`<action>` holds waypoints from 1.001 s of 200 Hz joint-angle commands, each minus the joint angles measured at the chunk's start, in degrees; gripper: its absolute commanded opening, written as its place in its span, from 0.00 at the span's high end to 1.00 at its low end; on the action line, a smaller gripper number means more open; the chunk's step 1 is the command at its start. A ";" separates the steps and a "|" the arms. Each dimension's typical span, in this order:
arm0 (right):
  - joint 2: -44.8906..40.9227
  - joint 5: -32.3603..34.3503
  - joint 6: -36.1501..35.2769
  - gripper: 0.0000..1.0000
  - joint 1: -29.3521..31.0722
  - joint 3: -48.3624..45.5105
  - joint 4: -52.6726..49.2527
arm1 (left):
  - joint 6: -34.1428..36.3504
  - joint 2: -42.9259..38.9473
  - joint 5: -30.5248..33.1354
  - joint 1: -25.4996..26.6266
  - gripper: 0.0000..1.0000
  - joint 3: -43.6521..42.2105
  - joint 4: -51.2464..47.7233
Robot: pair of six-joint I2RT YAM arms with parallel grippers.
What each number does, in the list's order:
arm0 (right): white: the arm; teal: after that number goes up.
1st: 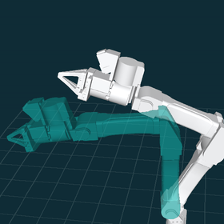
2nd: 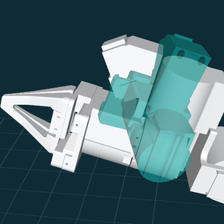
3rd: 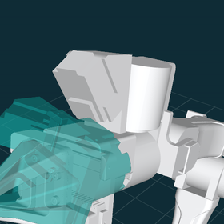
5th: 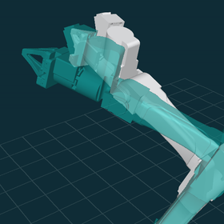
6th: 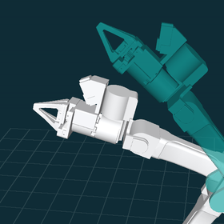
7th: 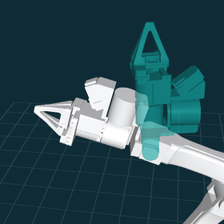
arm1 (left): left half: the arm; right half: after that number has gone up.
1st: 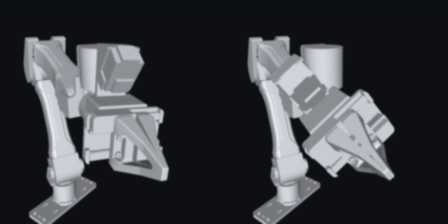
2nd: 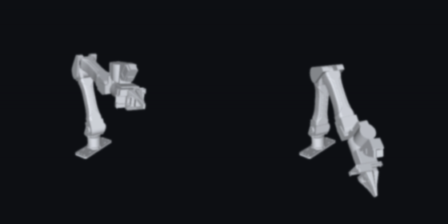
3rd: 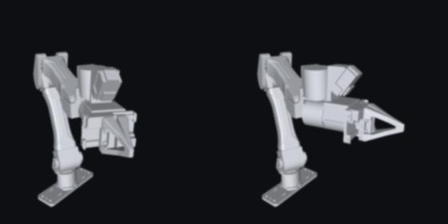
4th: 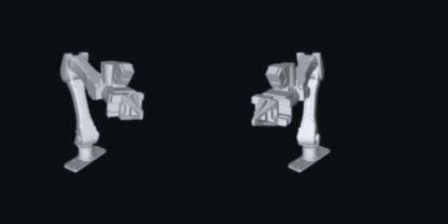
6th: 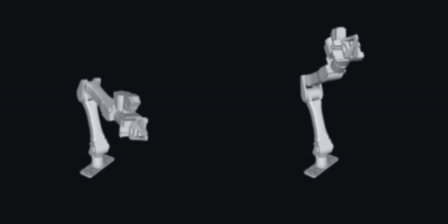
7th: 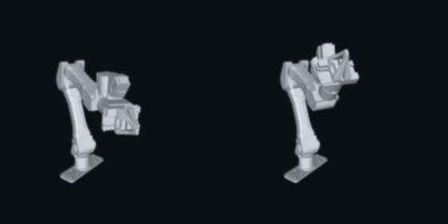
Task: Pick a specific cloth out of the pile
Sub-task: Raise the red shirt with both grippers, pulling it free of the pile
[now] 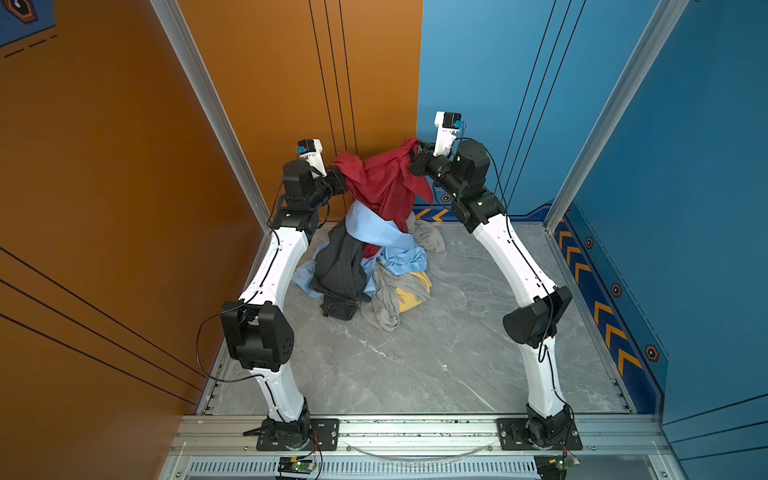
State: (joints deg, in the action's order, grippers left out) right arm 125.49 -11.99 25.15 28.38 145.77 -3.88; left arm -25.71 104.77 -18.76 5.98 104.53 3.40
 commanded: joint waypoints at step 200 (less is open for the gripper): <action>-3.29 -0.59 6.66 1.00 0.60 -4.94 4.51 | 26.49 1.58 -1.86 11.58 0.02 -5.71 9.93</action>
State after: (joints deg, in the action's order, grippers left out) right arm 126.15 -12.16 31.44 28.23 141.60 -3.18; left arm -0.16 102.89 -26.30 16.56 94.59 6.57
